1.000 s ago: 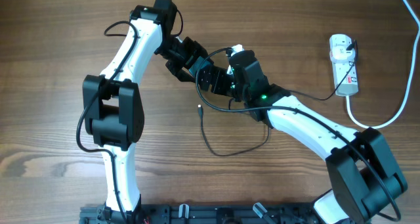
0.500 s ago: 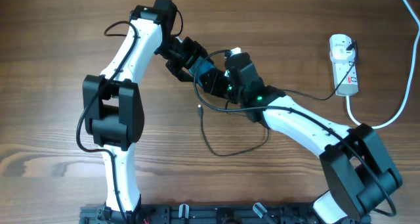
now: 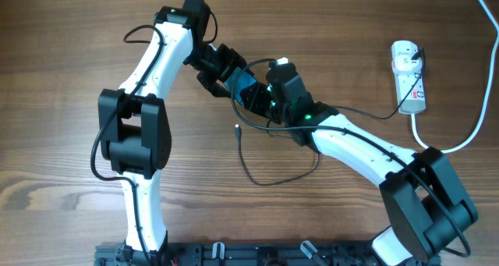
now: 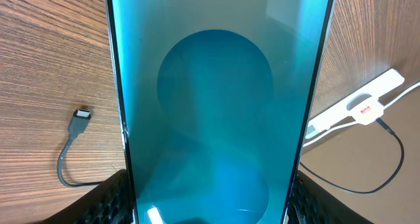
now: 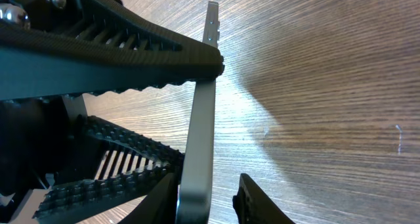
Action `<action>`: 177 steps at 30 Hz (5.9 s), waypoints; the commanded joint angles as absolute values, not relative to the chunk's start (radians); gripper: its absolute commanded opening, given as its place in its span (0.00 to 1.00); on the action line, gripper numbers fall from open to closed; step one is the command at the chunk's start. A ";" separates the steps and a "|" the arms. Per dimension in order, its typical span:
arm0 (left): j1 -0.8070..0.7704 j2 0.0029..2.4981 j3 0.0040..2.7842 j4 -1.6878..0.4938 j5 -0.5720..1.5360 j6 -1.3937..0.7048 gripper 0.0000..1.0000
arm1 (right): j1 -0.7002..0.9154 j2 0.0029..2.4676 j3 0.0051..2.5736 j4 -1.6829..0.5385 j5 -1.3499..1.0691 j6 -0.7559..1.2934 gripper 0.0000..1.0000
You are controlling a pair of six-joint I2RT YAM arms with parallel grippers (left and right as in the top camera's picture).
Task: Plug charger to phone and switch on socket
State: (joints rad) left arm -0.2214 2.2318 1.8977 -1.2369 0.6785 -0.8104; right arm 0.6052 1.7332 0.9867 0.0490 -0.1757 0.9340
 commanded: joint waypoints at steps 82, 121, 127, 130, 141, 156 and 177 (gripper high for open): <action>-0.188 1.933 1.870 -1.234 0.429 -0.603 1.00 | 0.270 1.515 1.035 -0.167 -0.387 0.822 0.05; -0.229 1.607 0.586 0.738 0.532 -1.326 1.00 | 0.299 1.845 0.740 0.921 -0.802 1.419 0.04; -0.229 1.608 0.586 0.745 0.485 -1.341 1.00 | 0.345 1.898 0.740 0.995 -0.802 1.464 0.04; -0.229 1.608 0.586 0.746 0.469 -1.345 1.00 | 0.371 1.898 0.740 1.017 -0.802 1.466 0.04; -0.229 1.608 0.586 0.825 0.454 -1.396 0.99 | 0.428 1.898 0.740 1.021 -0.794 1.478 0.04; -0.229 1.608 0.586 0.861 0.444 -1.422 0.93 | 0.476 1.898 0.740 1.044 -0.795 1.503 0.04; -0.229 1.608 0.586 0.861 0.444 -1.423 0.57 | 0.483 1.898 0.740 1.042 -0.841 1.496 0.04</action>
